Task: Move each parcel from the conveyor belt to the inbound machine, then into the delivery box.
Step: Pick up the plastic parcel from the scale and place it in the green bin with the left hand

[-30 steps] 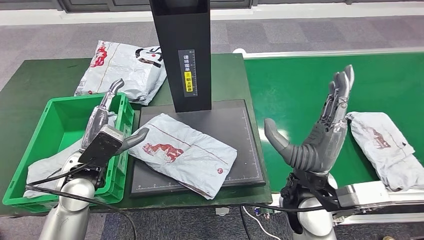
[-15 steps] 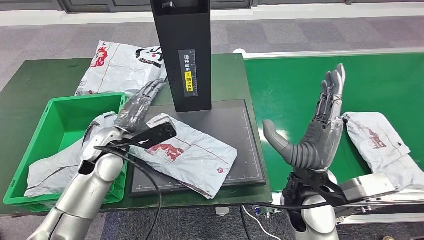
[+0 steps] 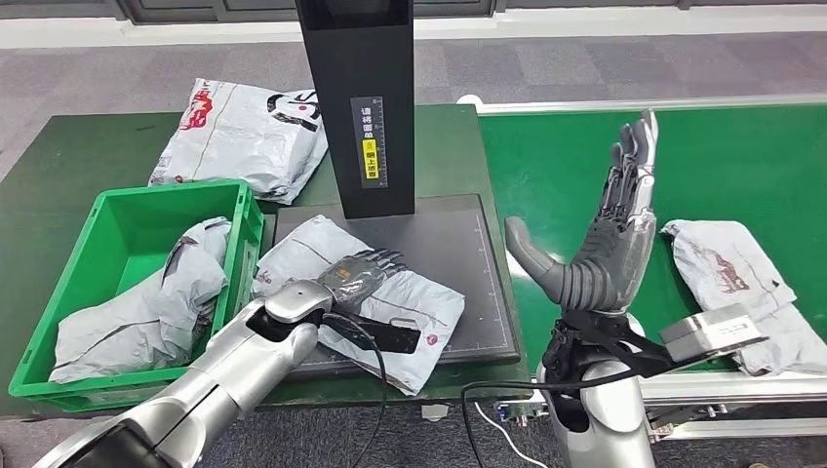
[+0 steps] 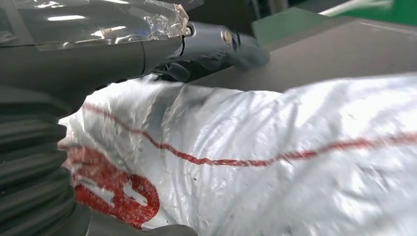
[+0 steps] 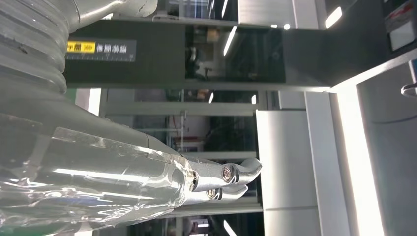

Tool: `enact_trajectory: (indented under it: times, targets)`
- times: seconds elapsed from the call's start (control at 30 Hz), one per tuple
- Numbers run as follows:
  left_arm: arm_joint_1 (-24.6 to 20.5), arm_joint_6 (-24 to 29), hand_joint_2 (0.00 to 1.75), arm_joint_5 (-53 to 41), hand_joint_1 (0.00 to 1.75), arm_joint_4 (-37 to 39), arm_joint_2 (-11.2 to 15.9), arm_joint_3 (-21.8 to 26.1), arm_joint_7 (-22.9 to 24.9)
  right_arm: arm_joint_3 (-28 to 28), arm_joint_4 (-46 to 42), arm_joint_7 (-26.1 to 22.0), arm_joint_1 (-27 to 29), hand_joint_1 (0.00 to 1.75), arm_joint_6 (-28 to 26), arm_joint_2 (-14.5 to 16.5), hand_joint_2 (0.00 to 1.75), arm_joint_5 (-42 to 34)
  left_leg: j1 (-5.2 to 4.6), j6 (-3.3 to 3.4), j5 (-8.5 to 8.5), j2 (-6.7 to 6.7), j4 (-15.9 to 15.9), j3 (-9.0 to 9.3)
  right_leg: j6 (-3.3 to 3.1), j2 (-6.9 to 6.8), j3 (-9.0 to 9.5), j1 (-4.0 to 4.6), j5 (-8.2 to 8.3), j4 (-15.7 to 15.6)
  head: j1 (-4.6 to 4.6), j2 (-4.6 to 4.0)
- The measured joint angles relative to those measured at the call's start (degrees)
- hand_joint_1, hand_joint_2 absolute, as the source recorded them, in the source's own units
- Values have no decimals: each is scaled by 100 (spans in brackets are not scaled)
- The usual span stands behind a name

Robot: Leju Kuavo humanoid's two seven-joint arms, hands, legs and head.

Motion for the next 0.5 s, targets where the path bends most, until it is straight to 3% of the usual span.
enact_trajectory:
  times: [0.4, 0.5]
  targets:
    - [-219, -125, 175, -406, 2, 662, -279, -846, -373, -144, 2, 26, 2, 0, 493, 198, 175, -165, -1, 20, -48, -3, -4, 82, 9, -10, 147, -2, -54, -5, 0, 0]
    - [-244, -101, 175, -490, 130, 681, -301, -993, -389, -168, 3, 16, -1, 0, 614, 221, 175, -234, -1, 21, -51, -6, -5, 105, 10, -13, 173, -3, -60, -5, 0, 0]
